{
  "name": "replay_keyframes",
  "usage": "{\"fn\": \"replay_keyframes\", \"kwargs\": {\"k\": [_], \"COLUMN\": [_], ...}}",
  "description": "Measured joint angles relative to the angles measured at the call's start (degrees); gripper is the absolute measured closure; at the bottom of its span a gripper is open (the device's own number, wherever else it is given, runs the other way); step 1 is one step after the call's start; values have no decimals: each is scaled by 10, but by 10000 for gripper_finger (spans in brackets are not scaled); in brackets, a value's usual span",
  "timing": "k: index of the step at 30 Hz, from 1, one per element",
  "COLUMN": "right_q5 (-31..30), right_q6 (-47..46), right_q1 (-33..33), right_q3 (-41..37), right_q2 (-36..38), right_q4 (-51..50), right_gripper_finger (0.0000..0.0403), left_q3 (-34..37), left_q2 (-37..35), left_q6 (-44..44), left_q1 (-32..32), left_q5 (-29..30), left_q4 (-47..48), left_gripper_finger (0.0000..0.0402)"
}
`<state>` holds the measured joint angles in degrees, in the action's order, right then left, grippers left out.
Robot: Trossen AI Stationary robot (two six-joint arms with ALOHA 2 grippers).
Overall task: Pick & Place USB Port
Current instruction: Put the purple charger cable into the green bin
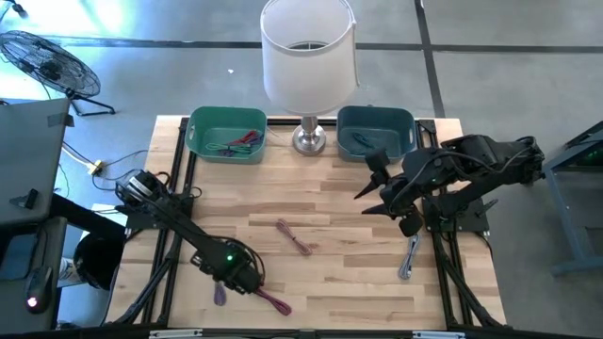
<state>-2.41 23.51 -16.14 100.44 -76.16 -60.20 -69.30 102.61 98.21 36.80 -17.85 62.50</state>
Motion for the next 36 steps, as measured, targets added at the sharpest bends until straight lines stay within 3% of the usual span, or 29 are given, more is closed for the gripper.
{"fn": "replay_keyframes", "kwargs": {"k": [8,36], "right_q5": [1,48], "right_q6": [1,17], "right_q1": [0,0], "right_q3": [0,0], "right_q2": [0,0], "right_q4": [-11,-15], "right_gripper_finger": [242,242], "left_q3": [0,1], "left_q2": [29,55], "left_q6": [-4,-19], "left_q1": [-8,-8], "left_q5": [-29,-43], "left_q4": [-5,-9], "left_gripper_finger": [175,175]}}
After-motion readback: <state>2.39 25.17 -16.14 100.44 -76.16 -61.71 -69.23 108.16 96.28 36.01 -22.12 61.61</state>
